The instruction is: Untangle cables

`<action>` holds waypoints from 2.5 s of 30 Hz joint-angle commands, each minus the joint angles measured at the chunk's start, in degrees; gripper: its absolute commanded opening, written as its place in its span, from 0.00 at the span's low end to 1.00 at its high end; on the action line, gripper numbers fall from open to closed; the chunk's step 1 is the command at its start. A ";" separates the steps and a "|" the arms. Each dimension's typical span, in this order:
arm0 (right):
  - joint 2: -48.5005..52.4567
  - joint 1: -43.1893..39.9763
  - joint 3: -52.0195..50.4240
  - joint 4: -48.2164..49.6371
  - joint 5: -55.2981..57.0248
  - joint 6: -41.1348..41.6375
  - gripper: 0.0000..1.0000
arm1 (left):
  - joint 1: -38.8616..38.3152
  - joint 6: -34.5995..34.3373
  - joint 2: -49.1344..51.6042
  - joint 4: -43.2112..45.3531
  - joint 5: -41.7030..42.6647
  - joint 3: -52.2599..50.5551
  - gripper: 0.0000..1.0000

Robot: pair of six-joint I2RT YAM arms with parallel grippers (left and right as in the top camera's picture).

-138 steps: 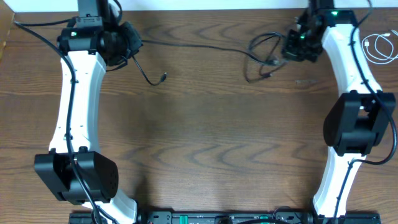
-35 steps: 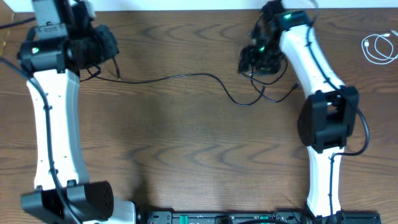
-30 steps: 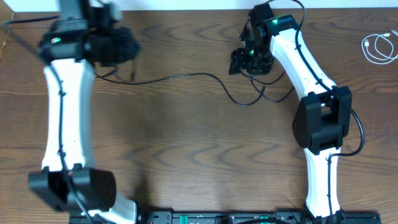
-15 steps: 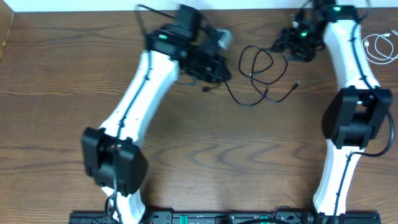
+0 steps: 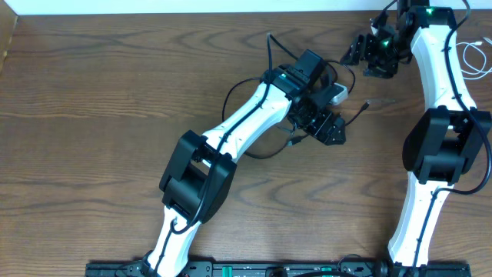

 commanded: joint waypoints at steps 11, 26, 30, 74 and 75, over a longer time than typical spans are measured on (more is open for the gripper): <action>-0.94 4.66 1.14 3.45 1.20 -6.60 0.80 | 9.57 -9.60 -11.98 0.22 -0.28 1.88 0.96; 0.76 14.53 1.09 12.87 5.46 -18.58 0.87 | 26.73 -28.57 -13.55 -16.15 -18.99 1.25 0.96; 2.56 18.43 1.09 14.51 8.52 -21.84 0.86 | 33.62 -29.33 -13.55 -16.11 -19.02 1.05 0.96; 10.32 23.87 -0.96 14.10 14.47 -22.18 0.50 | 29.07 -32.11 -13.55 0.74 -17.14 -33.81 0.56; 10.32 23.87 -0.96 14.05 14.49 -22.18 0.50 | 28.52 -32.81 -13.55 2.10 -17.42 -34.40 0.56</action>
